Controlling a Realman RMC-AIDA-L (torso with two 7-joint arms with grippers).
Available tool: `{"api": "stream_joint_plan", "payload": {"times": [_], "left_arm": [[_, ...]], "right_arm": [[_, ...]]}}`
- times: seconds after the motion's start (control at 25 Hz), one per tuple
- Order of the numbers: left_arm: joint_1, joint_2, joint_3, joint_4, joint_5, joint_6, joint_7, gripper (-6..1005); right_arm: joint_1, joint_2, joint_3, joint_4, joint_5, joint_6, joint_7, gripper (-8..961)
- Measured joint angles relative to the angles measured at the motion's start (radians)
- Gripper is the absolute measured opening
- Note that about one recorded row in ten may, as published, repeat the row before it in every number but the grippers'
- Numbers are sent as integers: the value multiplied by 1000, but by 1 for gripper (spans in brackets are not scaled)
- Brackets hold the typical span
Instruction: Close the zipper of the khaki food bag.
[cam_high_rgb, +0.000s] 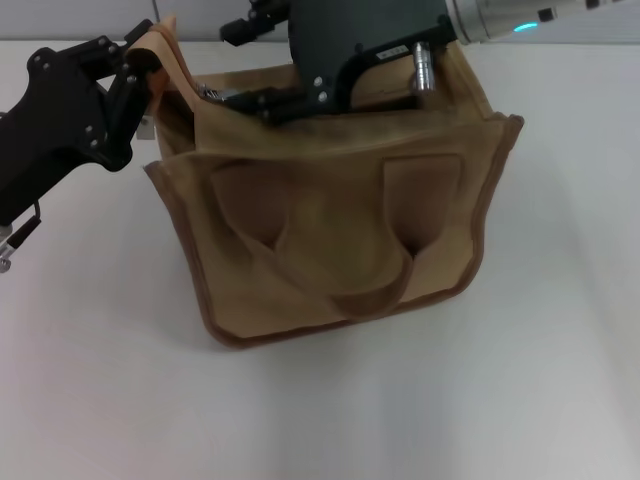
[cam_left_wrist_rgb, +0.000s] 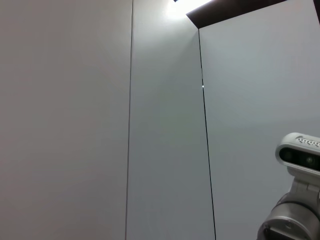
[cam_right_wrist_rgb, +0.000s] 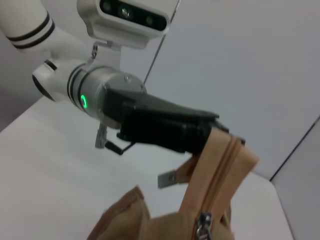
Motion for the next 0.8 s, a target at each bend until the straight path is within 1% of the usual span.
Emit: {"api": "stream_joint_plan", "payload": {"times": [0.2, 0.56, 0.8], "left_arm": [[0, 0, 1, 0, 1, 0, 0, 85], [0, 2, 2, 0, 2, 0, -4, 86], [-3, 2, 2, 0, 0, 0, -9, 87]], "right_arm": [[0, 0, -14, -28, 7, -2, 2, 606], [-6, 0, -62, -45, -1, 3, 7, 555], [-13, -2, -73, -62, -22, 15, 7, 521]]}}
